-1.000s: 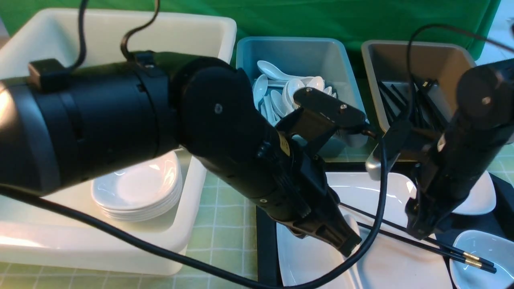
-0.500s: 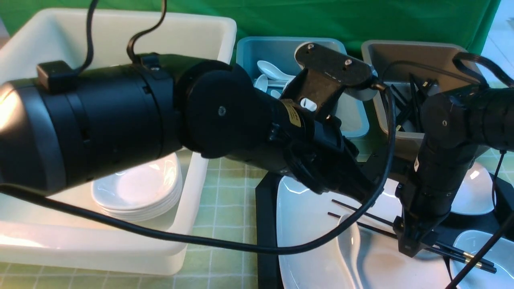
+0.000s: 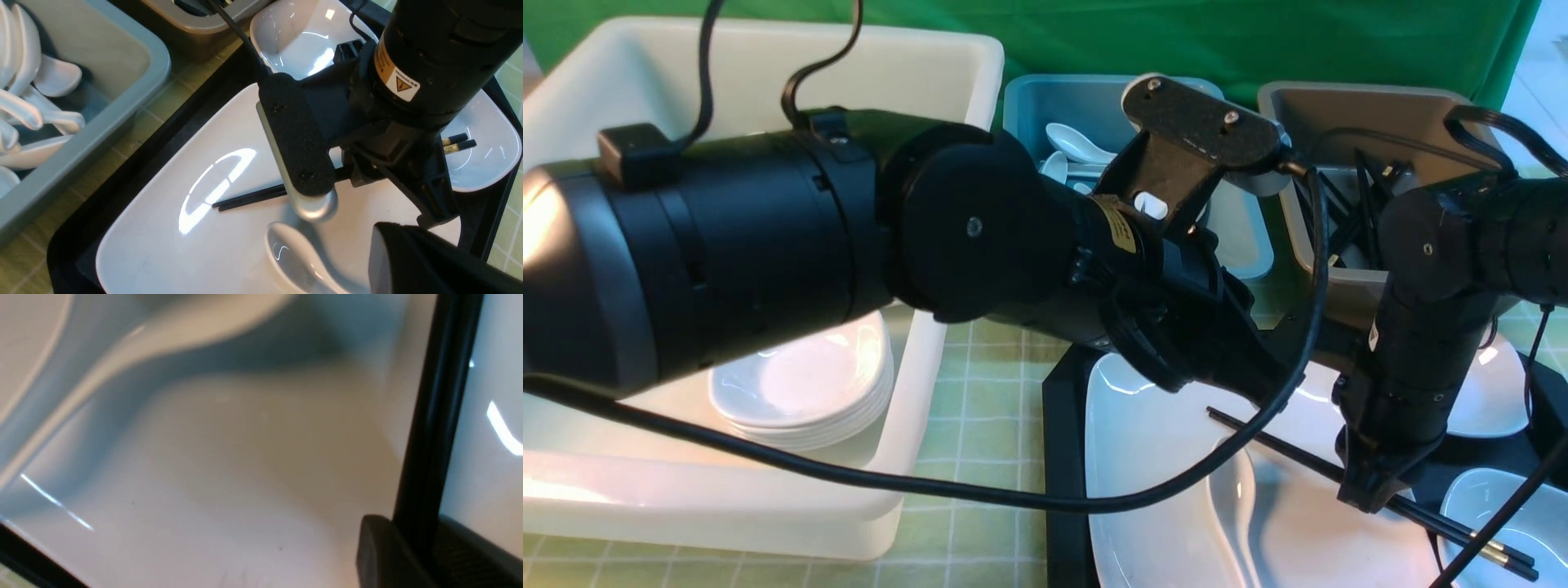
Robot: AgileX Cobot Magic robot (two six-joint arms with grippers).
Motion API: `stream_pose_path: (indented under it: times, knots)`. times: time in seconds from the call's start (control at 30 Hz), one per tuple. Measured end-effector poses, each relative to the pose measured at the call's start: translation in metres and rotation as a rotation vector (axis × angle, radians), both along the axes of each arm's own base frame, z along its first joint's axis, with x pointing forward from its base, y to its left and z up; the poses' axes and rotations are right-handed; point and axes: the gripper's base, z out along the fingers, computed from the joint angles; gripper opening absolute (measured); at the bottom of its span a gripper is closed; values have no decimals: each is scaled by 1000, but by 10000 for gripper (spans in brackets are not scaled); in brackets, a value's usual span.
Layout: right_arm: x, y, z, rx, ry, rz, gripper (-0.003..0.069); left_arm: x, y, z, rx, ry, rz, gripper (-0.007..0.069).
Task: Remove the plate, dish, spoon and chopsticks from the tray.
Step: Use the right arm to grab a pair of chopsticks from the plate, then use the right arm to put the chopsticks into the small storage box on the right
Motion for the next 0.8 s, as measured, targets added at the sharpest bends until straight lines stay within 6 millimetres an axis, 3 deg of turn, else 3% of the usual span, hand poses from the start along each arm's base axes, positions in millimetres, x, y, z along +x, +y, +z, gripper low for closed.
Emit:
stream_pose_path:
  times: [0.1,0.27,0.3,0.4,0.43,0.47,0.53,0.6,0.63,0.7,0.8]
  knots:
    - [-1,0,17,4,-17,-30,99,0,0,0,-3,-3,1,-18]
    - [-5,-5,71,58,-152,-129,99,4,-2,5,-45,-47,20,-18]
    - [-6,-5,73,60,-157,-130,99,4,-2,5,-48,-50,21,-18]
    - [-6,-13,114,116,-283,-186,99,10,-4,14,-132,-136,57,-18]
    - [-6,-13,116,123,-296,-192,99,11,-4,15,-139,-142,60,-18]
    - [0,-20,139,171,-400,-245,99,15,-5,22,-198,-205,85,-18]
    - [16,-32,163,240,-551,-308,99,18,-5,30,-257,-269,112,-18]
    - [30,-44,176,269,-651,-353,99,22,-3,34,-288,-303,133,-18]
    - [32,-45,178,278,-665,-362,99,23,-3,34,-294,-310,137,-18]
    - [61,-65,184,314,-783,-434,99,33,2,35,-312,-331,173,-18]
    - [88,-79,176,316,-830,-476,99,46,2,33,-295,-316,191,-18]
